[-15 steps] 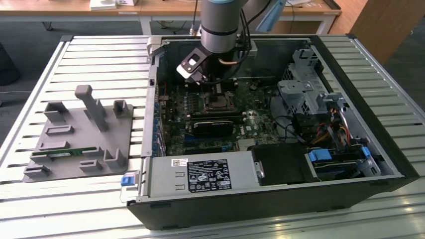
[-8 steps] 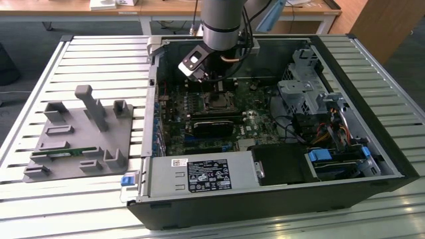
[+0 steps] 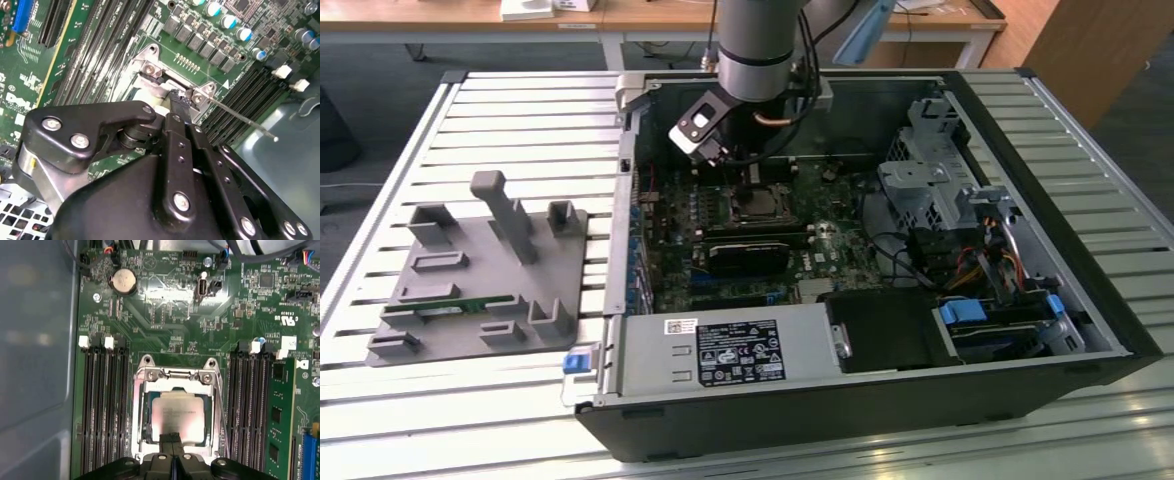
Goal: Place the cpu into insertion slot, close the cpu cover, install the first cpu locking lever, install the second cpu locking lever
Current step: 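Close the cpu cover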
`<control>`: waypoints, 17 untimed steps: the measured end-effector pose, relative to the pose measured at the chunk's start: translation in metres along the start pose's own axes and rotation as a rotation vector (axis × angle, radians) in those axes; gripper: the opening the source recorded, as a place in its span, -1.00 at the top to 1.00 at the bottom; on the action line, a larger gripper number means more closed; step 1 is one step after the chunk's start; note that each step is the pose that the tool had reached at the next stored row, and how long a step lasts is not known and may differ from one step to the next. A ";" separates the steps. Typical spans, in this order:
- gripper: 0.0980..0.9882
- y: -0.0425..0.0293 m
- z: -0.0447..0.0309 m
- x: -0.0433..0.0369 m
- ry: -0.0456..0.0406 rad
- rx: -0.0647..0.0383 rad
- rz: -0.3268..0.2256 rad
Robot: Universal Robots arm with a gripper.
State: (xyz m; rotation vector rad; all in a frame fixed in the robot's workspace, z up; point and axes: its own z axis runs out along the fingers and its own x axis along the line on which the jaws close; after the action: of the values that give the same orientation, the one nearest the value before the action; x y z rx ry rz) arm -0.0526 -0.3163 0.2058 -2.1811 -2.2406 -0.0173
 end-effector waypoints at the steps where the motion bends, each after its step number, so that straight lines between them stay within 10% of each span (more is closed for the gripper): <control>1: 0.98 -0.0002 0.0007 0.0000 -0.0007 0.000 0.000; 17: 0.98 0.0041 0.0058 0.0008 -0.0033 0.000 0.000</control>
State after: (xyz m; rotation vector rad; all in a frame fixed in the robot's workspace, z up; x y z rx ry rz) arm -0.0485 -0.3153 0.2000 -2.1827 -2.2423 -0.0137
